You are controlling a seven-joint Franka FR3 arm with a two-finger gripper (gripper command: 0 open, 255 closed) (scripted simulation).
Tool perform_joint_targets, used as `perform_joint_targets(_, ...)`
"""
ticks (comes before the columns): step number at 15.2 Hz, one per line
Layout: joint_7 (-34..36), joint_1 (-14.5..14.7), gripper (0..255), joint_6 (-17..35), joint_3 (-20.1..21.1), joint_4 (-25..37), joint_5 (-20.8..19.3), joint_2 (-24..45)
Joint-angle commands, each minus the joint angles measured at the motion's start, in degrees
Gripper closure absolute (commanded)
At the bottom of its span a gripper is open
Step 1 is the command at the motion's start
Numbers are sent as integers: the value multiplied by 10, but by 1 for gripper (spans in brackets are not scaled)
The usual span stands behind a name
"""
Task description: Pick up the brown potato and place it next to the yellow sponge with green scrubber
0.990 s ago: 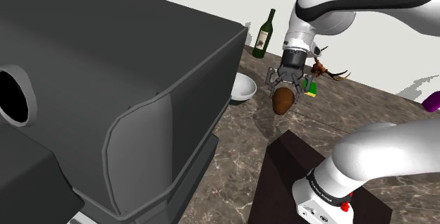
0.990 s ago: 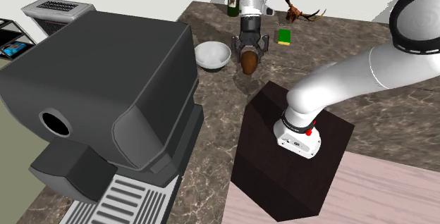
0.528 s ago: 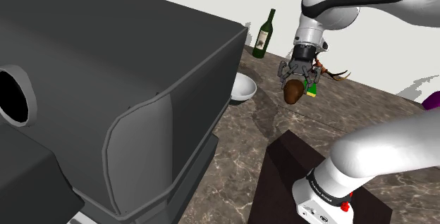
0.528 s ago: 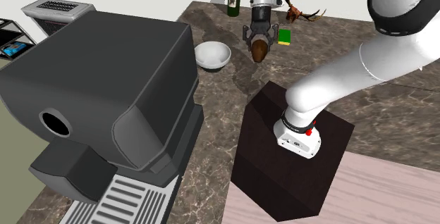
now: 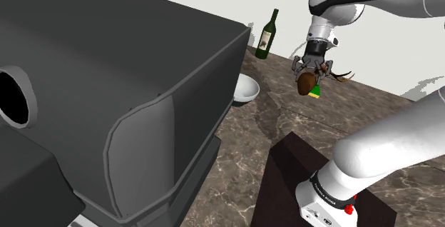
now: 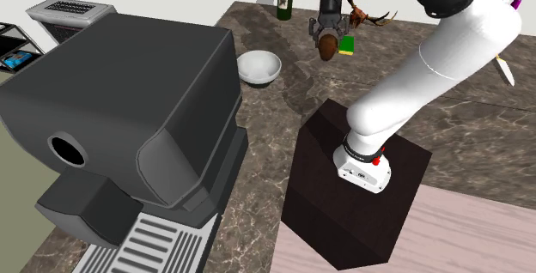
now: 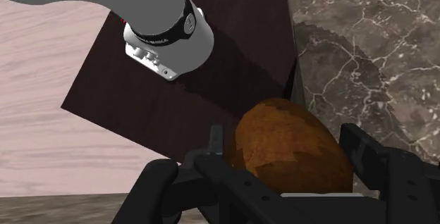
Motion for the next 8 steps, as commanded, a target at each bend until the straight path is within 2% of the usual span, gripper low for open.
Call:
perform_joint_targets(1,-24,-8,255,-8,-14,35,-9,31)
perform_joint_targets(8,-114,-43,255,-37,-59,178,-24,158)
